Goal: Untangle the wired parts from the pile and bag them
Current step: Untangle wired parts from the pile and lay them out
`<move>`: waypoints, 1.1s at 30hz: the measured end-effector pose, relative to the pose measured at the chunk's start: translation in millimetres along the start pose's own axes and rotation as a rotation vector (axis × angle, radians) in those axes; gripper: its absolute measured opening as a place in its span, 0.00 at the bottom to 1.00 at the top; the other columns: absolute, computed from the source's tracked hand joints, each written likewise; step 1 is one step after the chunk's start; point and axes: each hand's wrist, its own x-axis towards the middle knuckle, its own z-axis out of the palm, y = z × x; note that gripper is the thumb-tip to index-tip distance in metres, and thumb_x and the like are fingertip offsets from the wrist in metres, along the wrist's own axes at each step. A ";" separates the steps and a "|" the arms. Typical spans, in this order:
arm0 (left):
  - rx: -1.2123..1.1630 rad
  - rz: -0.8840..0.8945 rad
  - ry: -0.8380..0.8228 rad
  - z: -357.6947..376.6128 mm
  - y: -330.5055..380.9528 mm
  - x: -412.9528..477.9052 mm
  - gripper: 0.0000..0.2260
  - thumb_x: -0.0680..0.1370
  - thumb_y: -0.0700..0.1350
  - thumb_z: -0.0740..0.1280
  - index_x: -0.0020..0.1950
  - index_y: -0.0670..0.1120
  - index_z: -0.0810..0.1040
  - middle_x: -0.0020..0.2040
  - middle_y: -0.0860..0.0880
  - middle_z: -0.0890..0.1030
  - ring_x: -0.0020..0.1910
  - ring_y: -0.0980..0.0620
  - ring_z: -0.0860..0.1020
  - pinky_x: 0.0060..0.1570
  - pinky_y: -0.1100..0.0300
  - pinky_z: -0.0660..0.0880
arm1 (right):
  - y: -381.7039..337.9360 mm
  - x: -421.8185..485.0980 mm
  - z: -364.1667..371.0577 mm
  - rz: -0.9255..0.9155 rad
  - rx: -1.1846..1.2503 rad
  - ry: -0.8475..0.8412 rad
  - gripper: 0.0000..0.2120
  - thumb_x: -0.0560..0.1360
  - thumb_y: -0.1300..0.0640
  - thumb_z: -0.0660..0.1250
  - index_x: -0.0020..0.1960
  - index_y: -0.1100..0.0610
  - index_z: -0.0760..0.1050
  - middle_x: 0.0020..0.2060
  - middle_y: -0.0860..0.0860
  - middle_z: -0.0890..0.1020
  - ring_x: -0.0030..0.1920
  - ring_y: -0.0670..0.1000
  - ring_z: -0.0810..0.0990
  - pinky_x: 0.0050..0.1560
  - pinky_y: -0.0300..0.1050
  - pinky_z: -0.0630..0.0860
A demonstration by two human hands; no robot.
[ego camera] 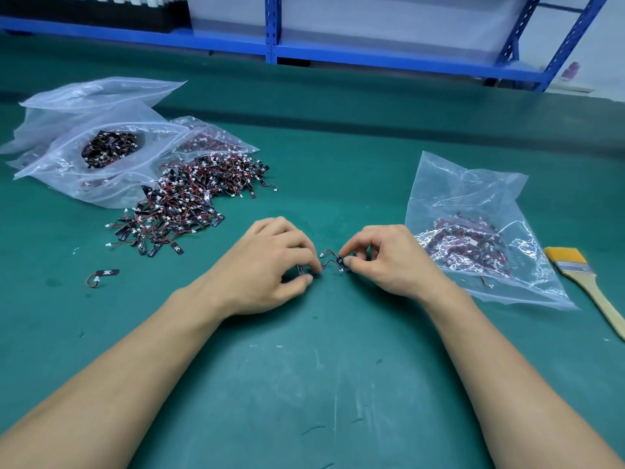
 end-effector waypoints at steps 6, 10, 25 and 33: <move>0.134 0.010 -0.037 2.6 4.7 2.4 0.11 0.77 0.57 0.63 0.56 0.57 0.81 0.52 0.59 0.78 0.58 0.53 0.71 0.75 0.54 0.53 | 1.6 0.3 -0.6 0.041 -0.023 -0.012 0.05 0.70 0.56 0.73 0.43 0.46 0.84 0.30 0.43 0.79 0.32 0.41 0.74 0.39 0.44 0.75; 0.129 0.000 -0.064 4.5 6.1 2.8 0.15 0.77 0.58 0.62 0.59 0.57 0.80 0.53 0.58 0.77 0.59 0.52 0.71 0.74 0.54 0.55 | 0.5 -0.8 -1.8 0.009 -0.011 -0.046 0.08 0.71 0.58 0.73 0.46 0.45 0.85 0.31 0.42 0.78 0.33 0.40 0.73 0.40 0.44 0.73; 0.182 -0.413 0.305 -4.8 -53.1 9.4 0.13 0.77 0.44 0.68 0.62 0.47 0.80 0.55 0.48 0.79 0.55 0.43 0.74 0.58 0.47 0.72 | 6.1 1.2 -0.1 0.035 0.006 0.081 0.10 0.71 0.60 0.68 0.44 0.46 0.82 0.31 0.38 0.78 0.33 0.42 0.74 0.38 0.45 0.75; 0.603 -0.401 0.153 -0.6 -103.8 59.7 0.23 0.77 0.39 0.63 0.72 0.50 0.71 0.68 0.48 0.73 0.64 0.43 0.69 0.58 0.50 0.64 | 8.8 3.4 4.2 -0.009 0.063 0.168 0.06 0.73 0.57 0.72 0.43 0.45 0.82 0.31 0.41 0.78 0.32 0.43 0.74 0.37 0.44 0.72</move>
